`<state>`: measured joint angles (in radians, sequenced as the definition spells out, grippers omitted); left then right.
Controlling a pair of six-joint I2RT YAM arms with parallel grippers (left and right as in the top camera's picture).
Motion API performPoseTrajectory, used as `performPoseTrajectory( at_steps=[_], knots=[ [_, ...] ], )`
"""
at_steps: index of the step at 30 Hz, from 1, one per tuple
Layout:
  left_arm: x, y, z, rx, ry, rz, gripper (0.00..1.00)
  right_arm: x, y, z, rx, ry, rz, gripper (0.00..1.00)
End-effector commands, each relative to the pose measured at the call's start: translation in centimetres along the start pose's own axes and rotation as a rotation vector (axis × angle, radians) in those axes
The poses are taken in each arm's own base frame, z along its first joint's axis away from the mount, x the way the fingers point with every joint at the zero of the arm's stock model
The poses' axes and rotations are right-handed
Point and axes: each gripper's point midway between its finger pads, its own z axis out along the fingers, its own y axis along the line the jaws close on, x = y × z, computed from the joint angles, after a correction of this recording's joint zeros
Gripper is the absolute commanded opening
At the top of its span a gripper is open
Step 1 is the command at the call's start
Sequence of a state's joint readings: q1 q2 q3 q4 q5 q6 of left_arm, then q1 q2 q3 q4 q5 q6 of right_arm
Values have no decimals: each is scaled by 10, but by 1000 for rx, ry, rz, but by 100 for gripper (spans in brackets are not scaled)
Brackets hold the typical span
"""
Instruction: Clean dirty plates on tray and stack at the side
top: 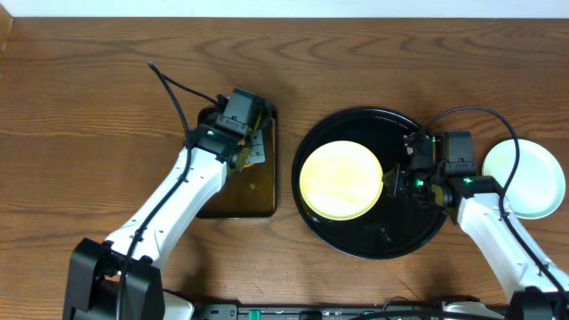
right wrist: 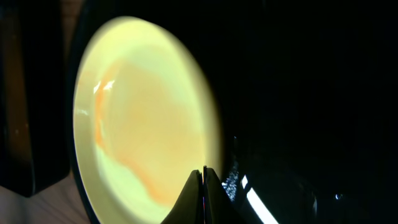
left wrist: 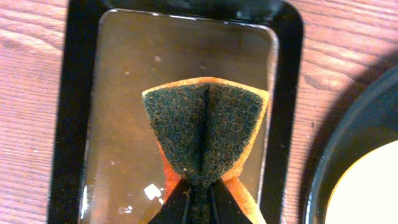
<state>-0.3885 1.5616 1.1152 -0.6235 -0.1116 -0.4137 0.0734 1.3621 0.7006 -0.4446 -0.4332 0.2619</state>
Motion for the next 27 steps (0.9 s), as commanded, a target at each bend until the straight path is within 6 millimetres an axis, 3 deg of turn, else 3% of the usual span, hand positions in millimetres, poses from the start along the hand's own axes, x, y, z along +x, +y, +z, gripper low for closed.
performPoseTrajectory(
  at_steps=[1, 8, 11, 12, 27],
  knots=[
    [-5, 13, 1, -27, -4, -15, 9, -12, 8, -11, 2, -53, -67, 1],
    [-5, 22, 3, -43, 7, -35, 9, -19, 5, -20, 45, -97, -85, 4],
    [-5, 22, 3, -43, 8, -35, 9, -20, 4, -17, 44, -97, -86, 35],
    [-5, 23, 3, -44, 8, -35, 9, -20, 4, -16, 45, -97, -86, 38],
    [-3, 23, 3, -46, 14, -34, 9, -21, -17, 38, 40, -24, -102, 29]
  ],
)
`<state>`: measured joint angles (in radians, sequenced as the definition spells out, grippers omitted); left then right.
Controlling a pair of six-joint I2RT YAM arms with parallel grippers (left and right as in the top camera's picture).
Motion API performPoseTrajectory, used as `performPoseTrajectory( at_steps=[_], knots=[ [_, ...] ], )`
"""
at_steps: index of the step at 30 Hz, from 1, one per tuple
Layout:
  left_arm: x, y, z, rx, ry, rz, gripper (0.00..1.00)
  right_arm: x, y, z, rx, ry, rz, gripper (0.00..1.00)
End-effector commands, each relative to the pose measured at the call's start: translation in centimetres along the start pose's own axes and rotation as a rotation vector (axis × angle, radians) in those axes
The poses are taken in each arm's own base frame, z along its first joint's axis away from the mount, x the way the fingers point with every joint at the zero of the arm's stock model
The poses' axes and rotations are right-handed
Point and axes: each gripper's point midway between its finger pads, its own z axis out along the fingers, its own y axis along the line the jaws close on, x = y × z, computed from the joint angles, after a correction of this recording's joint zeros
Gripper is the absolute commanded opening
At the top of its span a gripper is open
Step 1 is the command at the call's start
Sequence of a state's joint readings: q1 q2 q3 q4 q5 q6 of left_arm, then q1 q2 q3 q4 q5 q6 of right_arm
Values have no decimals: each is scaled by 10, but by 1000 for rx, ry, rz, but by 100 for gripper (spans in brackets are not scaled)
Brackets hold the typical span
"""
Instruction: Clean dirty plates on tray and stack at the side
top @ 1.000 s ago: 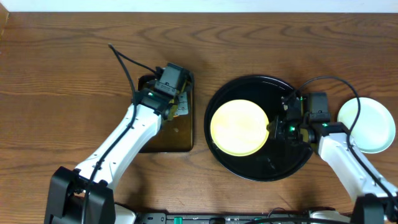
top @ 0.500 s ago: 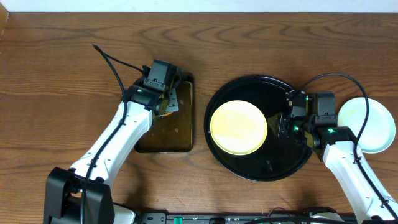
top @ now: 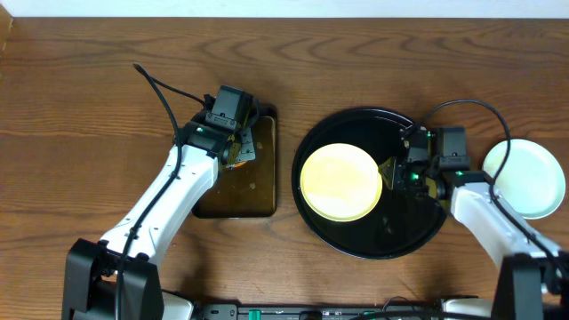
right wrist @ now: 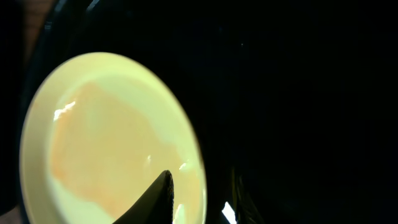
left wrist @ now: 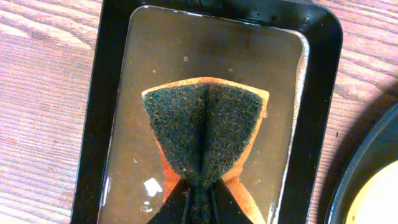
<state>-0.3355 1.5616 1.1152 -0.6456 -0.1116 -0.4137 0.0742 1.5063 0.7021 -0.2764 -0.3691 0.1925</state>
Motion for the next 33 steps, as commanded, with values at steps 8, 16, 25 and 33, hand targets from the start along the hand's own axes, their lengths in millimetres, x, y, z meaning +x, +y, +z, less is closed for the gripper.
performPoseTrajectory(
  at_steps=[8, 16, 25, 33],
  knots=[
    [-1, 3, 1, -14, -3, 11, 9, 13, 6, 37, -63, 81, -17, 20],
    [-1, 3, 1, -14, -3, 10, 9, 14, 14, 38, -124, 88, -13, 1],
    [-1, 3, 1, -14, -3, 11, 9, -10, 28, 16, -230, -2, -17, 1],
    [-1, 3, 1, -14, -3, 10, 9, -33, 27, -15, -136, -118, -73, 1]
  ],
)
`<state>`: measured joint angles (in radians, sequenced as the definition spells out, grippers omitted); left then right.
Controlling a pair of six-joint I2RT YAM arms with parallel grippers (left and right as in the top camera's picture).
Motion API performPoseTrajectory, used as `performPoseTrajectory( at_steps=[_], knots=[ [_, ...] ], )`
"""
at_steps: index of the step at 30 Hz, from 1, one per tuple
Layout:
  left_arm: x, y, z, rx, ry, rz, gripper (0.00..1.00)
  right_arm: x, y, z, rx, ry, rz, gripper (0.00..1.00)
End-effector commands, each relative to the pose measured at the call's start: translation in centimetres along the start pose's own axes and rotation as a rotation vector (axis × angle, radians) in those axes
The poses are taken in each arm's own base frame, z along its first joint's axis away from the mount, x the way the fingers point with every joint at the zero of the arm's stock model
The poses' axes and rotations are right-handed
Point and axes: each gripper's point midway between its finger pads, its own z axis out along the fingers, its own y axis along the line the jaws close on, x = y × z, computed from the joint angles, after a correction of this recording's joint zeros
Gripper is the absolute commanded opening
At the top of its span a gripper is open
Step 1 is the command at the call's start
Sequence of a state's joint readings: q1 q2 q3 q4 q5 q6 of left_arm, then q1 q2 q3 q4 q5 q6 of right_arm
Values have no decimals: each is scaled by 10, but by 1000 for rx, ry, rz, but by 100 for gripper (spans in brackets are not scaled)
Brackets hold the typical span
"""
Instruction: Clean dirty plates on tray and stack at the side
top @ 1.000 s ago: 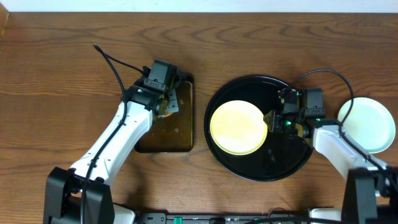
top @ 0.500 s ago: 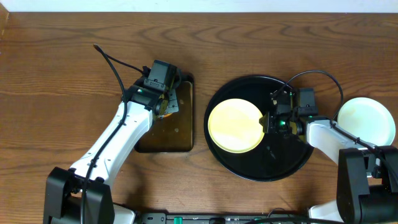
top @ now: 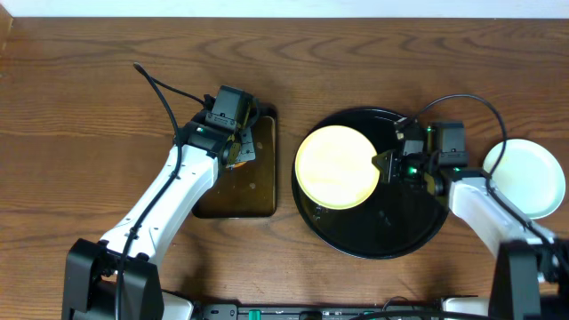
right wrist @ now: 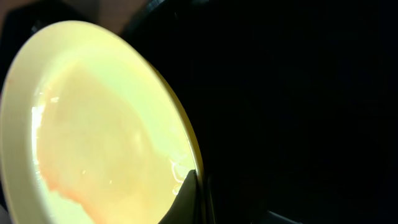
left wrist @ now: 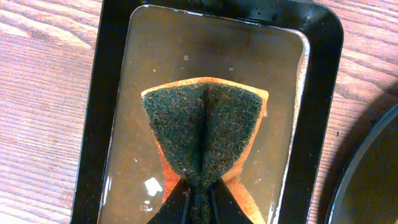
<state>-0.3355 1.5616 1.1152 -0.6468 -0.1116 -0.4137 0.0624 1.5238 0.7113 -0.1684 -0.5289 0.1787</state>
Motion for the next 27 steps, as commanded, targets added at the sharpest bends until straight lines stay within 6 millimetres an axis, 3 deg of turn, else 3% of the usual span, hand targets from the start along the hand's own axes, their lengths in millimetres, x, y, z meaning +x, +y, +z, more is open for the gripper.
performPoseTrajectory(
  at_steps=[1, 13, 21, 27],
  knots=[
    [-1, 3, 1, -13, -4, 10, 9, -15, -1, -17, 60, -60, -41, 1],
    [-1, 3, 3, -16, 1, 11, 9, -34, -35, -86, 467, -130, -161, 1],
    [8, 1, 20, -25, 52, 50, 8, -59, -34, -123, 618, -126, -208, 1],
    [24, -15, 47, 47, 141, 132, 8, -72, -29, -147, 778, -109, -312, 1]
  ],
)
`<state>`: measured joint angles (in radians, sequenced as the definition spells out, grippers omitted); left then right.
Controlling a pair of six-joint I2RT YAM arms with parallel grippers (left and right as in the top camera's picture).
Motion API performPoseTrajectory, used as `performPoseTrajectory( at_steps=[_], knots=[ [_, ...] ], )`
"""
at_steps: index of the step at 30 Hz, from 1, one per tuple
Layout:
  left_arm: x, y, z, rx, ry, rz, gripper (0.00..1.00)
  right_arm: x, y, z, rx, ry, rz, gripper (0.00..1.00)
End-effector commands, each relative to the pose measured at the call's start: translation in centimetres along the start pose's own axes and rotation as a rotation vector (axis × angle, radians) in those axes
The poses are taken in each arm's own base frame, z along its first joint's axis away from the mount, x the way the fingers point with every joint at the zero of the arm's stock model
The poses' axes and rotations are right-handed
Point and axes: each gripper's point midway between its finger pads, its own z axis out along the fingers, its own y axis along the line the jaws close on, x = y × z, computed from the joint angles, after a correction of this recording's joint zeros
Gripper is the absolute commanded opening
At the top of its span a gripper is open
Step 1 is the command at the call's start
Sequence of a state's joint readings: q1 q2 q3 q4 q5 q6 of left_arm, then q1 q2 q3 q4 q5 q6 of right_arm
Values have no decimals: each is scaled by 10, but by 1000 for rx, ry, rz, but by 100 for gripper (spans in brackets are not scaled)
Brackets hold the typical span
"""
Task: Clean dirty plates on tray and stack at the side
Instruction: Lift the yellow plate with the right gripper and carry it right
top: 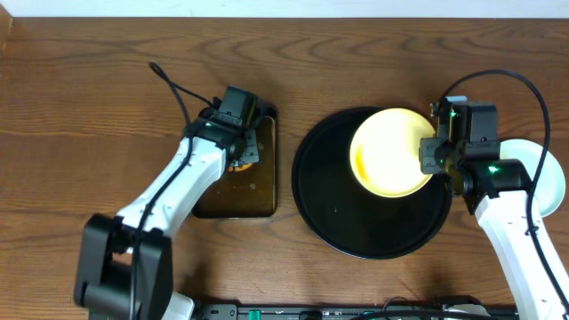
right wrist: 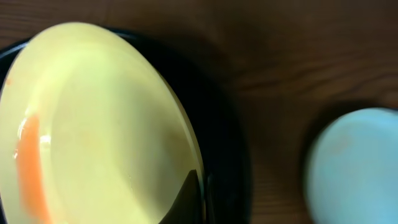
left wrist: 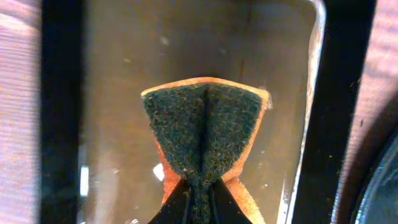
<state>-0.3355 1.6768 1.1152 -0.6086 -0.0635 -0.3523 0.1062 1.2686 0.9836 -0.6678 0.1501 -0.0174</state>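
Observation:
A pale yellow plate (top: 388, 153) with an orange smear (right wrist: 28, 168) hangs over the far right part of the round black tray (top: 338, 218), my right gripper (right wrist: 200, 186) shut on its right rim. A clean white plate (top: 544, 173) lies on the table right of the tray, seen also as the white plate (right wrist: 354, 165) in the right wrist view. My left gripper (left wrist: 199, 199) is shut on an orange sponge with a dark green scrub face (left wrist: 204, 134), folded between the fingers, over the brown water of the black rectangular basin (left wrist: 59, 112).
The wooden table (top: 80, 124) stretches left of the basin (top: 265, 164). A black cable (top: 178, 89) trails from the left arm, and another loops above the right arm (top: 502, 84).
My right gripper has carried the yellow plate from the tray's left half to its far right part, close to the white plate. The left gripper with the sponge has shifted slightly over the basin.
The yellow plate lay on the tray's left half with my right gripper shut beside its right rim, then open there, then shut on the rim with the plate tilted. Now it hangs at the tray's right. All along my left gripper held the sponge over the basin.

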Motion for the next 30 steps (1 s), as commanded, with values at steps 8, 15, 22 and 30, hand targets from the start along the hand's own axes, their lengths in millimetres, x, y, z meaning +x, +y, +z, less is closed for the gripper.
performPoseTrajectory(
  at_steps=[8, 15, 22, 30],
  knots=[
    [22, -5, 40, 13, 123, 139, 14, -21, -12, -29, 270, -57, -202, 1],
    [20, -5, 36, 15, 117, 137, 51, -26, -6, -38, 350, -78, -294, 1],
    [5, -8, 5, 47, 31, 129, 58, -28, -2, -43, 383, -88, -338, 1],
    [-6, -8, -27, 76, -49, 121, 66, -35, 9, -51, 424, -122, -412, 1]
  ],
)
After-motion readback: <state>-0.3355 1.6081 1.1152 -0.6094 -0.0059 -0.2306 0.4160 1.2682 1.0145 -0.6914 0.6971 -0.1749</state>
